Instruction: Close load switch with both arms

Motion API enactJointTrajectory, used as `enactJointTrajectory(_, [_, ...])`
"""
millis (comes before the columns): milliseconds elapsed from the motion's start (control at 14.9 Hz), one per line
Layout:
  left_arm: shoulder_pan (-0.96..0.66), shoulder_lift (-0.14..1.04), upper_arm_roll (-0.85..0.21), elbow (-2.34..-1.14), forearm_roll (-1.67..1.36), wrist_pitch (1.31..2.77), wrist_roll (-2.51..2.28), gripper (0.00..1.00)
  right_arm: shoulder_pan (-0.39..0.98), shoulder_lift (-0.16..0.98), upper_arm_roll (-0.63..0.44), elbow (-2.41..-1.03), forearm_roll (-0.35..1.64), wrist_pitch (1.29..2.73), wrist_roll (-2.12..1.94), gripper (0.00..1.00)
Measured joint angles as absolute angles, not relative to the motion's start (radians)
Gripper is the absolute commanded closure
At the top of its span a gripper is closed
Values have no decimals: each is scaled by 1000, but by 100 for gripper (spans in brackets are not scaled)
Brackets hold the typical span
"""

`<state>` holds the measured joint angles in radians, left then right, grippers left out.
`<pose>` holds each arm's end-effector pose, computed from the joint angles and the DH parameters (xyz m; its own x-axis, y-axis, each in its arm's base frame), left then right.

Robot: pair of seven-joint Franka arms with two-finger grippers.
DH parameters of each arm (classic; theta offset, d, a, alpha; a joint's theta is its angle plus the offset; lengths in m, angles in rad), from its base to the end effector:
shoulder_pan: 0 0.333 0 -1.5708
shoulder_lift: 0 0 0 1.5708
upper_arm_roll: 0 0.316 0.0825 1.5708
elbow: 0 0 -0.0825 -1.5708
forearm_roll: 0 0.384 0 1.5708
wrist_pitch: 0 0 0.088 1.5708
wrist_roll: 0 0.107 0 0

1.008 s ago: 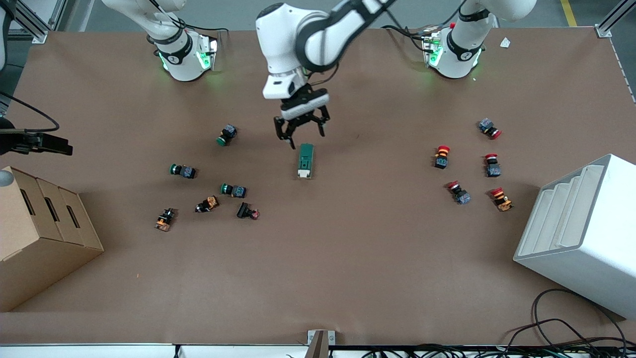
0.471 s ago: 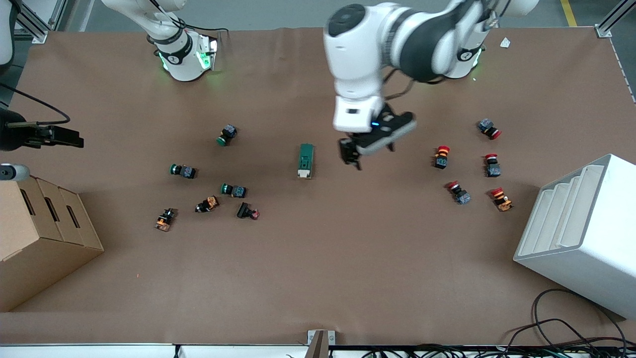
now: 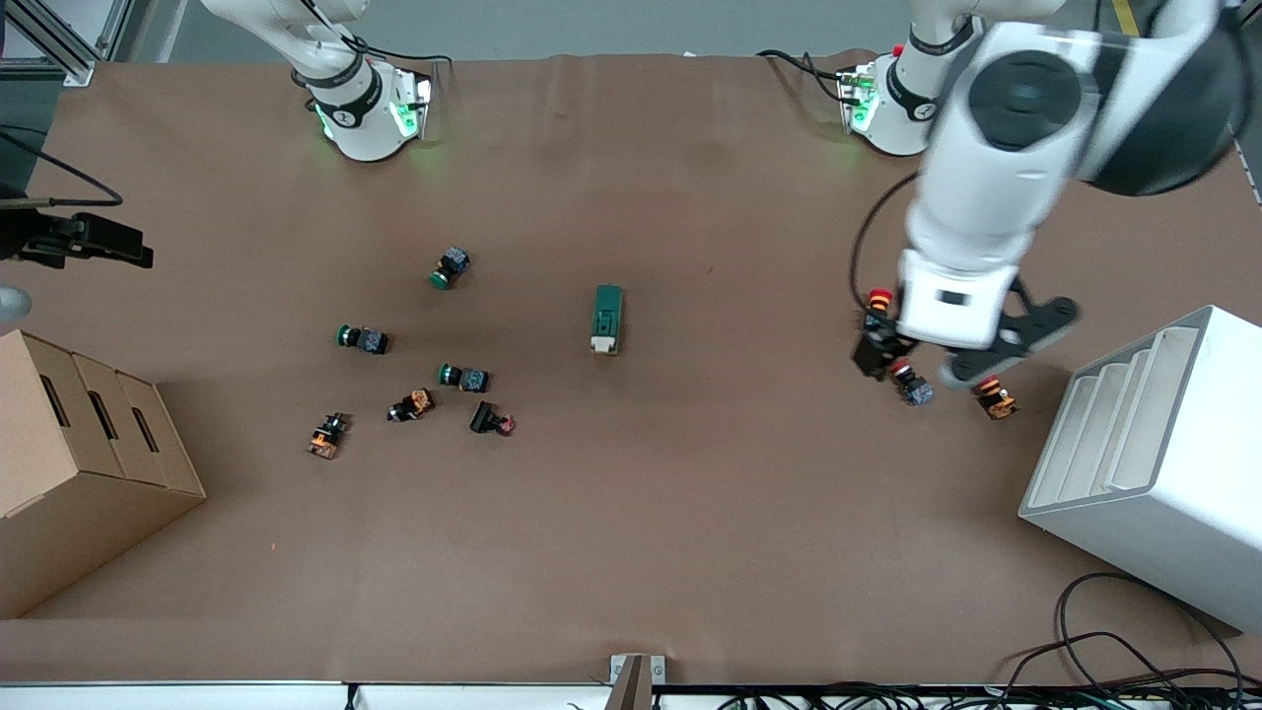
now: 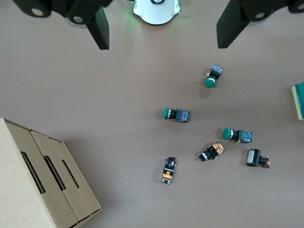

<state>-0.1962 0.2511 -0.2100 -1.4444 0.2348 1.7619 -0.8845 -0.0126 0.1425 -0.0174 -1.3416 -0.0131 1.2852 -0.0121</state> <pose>0.6055 -0.2209 0.5562 0.8876 0.4227 0.1830 0.4394 -0.8962 -0.0611 0.5668 -0.0179 0.6273 0.9800 -0.0213 -0.1977 -0.0191 -0.9997 0.0131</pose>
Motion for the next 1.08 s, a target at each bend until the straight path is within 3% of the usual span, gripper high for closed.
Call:
enactJointTrajectory(739, [-27, 107, -126, -1442, 90, 1606, -318, 0, -11, -33, -25, -1504, -13, 1351, 11, 0])
enactJointTrajectory(1076, [18, 15, -110, -1539, 36, 1578, -168, 0, -11, -67, -44, -1513, -13, 1353, 13, 0])
